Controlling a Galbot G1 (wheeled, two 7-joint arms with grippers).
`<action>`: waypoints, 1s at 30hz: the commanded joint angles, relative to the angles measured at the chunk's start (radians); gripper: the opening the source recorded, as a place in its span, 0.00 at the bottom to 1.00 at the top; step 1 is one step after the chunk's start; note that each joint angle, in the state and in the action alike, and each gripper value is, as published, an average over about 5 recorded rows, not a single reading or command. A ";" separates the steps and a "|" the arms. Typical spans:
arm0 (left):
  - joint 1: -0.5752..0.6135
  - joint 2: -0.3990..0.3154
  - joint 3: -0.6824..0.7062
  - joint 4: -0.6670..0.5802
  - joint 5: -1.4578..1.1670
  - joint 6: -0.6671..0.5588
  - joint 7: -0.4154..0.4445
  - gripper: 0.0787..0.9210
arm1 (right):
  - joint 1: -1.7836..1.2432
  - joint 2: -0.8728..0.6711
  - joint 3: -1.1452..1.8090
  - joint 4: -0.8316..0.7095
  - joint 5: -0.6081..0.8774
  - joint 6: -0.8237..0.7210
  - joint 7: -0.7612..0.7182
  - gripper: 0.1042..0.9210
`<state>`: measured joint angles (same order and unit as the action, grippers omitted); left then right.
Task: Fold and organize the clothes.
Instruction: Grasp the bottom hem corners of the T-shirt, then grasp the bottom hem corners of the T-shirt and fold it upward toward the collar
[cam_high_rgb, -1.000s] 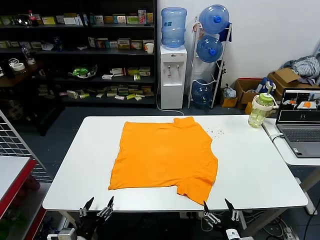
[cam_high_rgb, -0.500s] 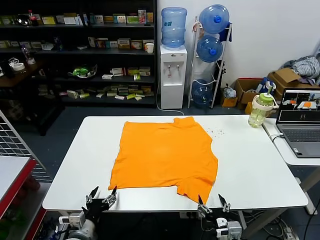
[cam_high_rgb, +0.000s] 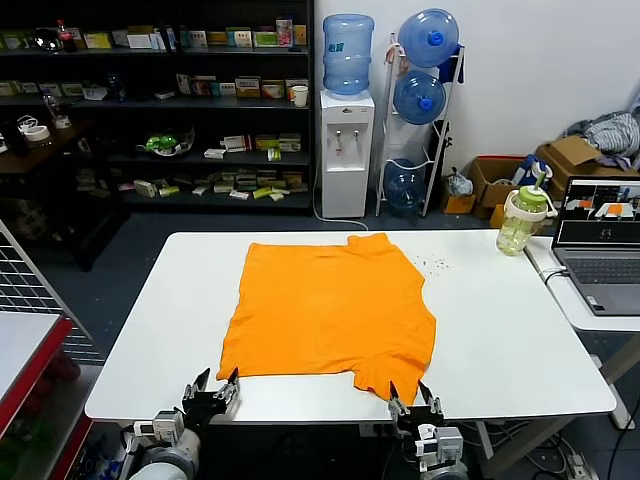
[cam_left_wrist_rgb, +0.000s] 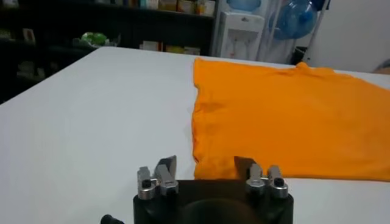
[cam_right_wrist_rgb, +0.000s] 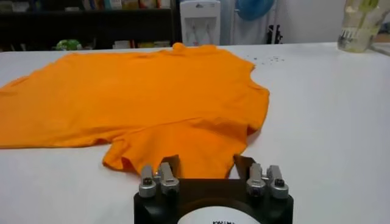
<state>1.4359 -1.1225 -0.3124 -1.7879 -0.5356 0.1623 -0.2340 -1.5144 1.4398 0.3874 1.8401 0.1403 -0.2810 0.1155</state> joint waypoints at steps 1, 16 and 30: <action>-0.012 -0.002 0.013 0.020 0.001 0.010 -0.005 0.53 | 0.014 0.006 -0.008 -0.008 -0.005 -0.009 0.004 0.38; 0.016 0.005 0.021 -0.032 0.000 0.008 -0.009 0.04 | -0.069 -0.048 -0.003 0.100 0.031 0.015 0.011 0.02; 0.193 0.108 -0.003 -0.244 -0.069 0.049 -0.075 0.02 | -0.378 -0.220 0.038 0.355 0.120 0.044 0.053 0.02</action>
<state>1.5429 -1.0592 -0.3148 -1.9304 -0.5822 0.1946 -0.2842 -1.7725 1.2781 0.4221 2.1056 0.2381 -0.2409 0.1638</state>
